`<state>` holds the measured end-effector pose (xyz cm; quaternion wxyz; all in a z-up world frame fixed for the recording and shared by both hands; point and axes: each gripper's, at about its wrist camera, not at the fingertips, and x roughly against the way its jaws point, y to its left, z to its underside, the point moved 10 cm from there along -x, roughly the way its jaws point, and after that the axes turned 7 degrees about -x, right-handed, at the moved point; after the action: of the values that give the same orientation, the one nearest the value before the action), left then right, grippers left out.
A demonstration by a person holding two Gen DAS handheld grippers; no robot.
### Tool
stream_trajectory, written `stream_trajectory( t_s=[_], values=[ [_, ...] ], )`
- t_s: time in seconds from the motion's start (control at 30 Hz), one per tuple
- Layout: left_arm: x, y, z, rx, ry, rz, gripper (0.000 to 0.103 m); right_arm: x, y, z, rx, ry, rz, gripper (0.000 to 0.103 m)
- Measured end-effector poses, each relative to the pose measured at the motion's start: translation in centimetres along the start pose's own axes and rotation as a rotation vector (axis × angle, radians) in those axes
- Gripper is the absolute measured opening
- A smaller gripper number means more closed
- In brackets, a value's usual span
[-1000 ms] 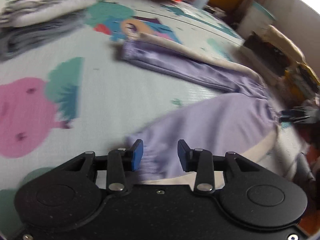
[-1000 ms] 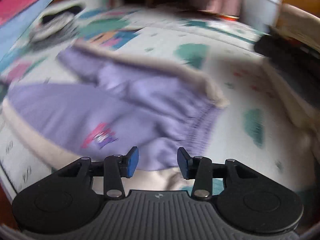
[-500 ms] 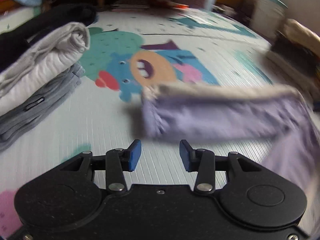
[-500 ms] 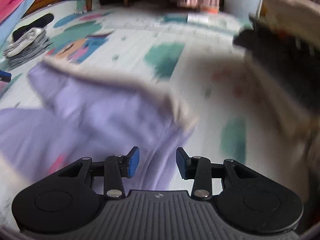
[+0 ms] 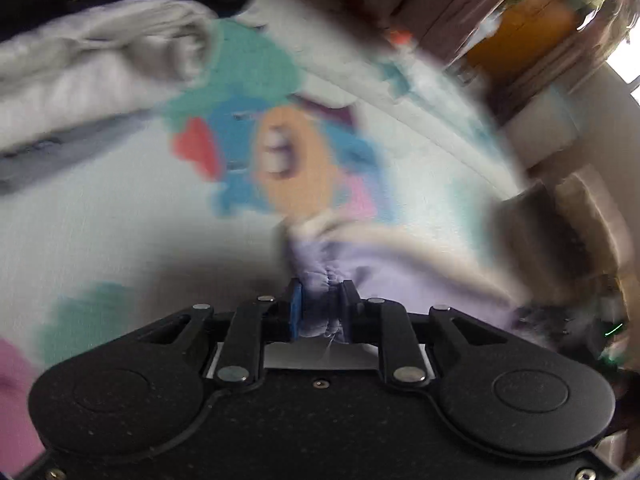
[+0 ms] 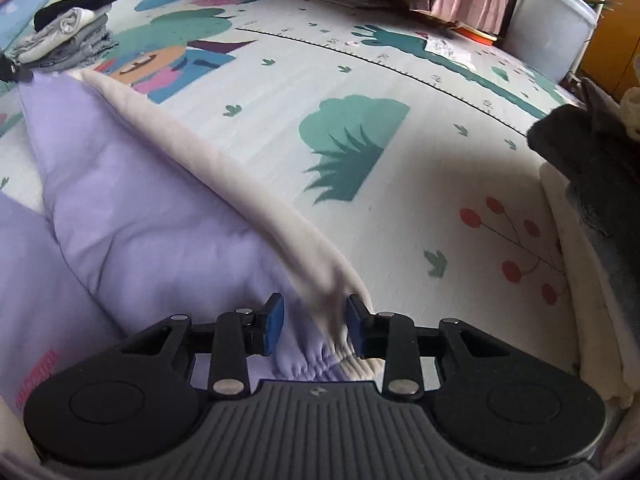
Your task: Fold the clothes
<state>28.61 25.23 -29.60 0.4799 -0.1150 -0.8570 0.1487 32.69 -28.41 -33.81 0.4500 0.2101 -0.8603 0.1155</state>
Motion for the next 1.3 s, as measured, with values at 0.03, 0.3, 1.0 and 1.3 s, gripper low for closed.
stream_trajectory(
  t_s=[0.03,0.3,1.0,1.3],
  values=[
    [-1.1,1.0,0.6,-0.075,0.072,-0.088,0.027,-0.6,-0.2,-0.5,-0.006,0.007,0.003,0.034],
    [-2.4,0.7,-1.4,-0.281,-0.027,-0.178,0.052,-1.4,-0.4,-1.5,-0.029,0.052,-0.021,0.032],
    [-3.5,1.2,-6.4,-0.168,-0.054,-0.128,0.055,-3.6,-3.7,-4.3,-0.18,0.058,-0.023,0.011],
    [-5.9,-3.7,-1.0,-0.478,-0.022,-0.137,0.055,-4.3,-1.4,-3.2,-0.111,0.056,-0.038,0.026]
  ],
)
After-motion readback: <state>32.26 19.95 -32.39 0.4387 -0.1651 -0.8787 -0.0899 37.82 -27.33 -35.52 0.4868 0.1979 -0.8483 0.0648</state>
